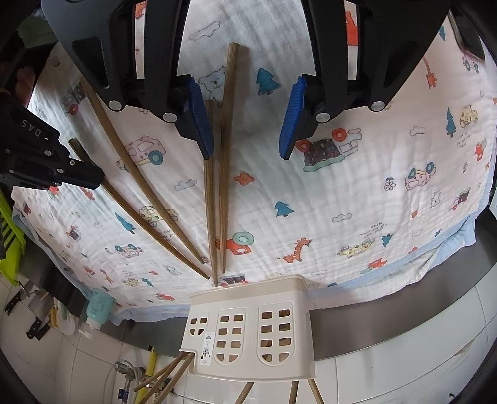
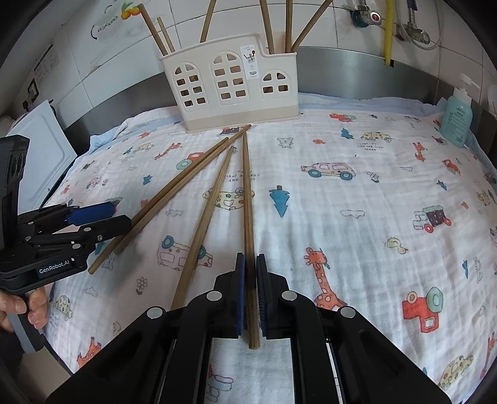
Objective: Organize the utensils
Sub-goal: 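Close the right gripper on a chopstick while the left gripper closes on another, then carry the chopstick in the right gripper into the caddy while the left gripper does the same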
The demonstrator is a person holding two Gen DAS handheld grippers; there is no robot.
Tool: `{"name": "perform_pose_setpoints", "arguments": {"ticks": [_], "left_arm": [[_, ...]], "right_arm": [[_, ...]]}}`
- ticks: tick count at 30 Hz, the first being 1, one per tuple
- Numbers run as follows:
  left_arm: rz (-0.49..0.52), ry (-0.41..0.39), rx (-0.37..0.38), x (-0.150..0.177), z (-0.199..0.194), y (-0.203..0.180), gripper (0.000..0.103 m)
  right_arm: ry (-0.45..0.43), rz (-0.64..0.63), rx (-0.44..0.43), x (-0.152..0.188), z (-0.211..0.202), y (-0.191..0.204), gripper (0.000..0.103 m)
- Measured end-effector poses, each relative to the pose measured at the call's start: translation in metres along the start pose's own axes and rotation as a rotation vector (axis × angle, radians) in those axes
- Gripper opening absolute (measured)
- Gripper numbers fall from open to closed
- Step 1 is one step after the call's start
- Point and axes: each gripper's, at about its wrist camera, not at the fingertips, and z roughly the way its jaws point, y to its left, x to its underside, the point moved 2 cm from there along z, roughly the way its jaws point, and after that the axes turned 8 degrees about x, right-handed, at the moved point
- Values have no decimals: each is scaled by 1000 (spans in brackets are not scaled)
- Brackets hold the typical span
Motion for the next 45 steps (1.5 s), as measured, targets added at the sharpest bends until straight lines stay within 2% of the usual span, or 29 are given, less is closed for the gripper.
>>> {"name": "perform_pose_setpoints", "arguments": {"ticks": [2,5,8,10,12,18,21,26,29,32,38,45], "left_arm": [[1,4,3,0,2,-1,41],[9,4,13,-1,4,-4,28],[13,8,2,-1,8,-6,25],[20,11,2,-1,10,-8,17],[34,10,-9,1,11,-12,14],[57,18,-18,0,13,-15,13],[57,21,-14,-2,14,-13,8],[66,24,-8,0,14,-18,6],[86,57,-3,-2,15,-19,6],[39,95,38,-7,17,-12,6],[39,140,59,-10,20,-10,7],[23,128,67,-10,19,-10,6]], "right_arm": [[0,4,-5,1,0,-1,7],[0,9,-11,1,0,-3,7],[-1,10,-15,2,-1,-3,7],[-1,11,-18,2,0,-4,7],[-1,11,-20,2,-1,-4,7],[-2,11,-19,3,-1,-3,7],[-2,11,-19,3,0,-4,7],[-3,11,-18,3,0,-4,7],[-2,9,-18,4,0,-4,7],[-3,13,-19,4,-1,-4,7],[-3,9,-18,4,0,-3,8],[-11,-3,-16,4,-2,-2,7]]}}
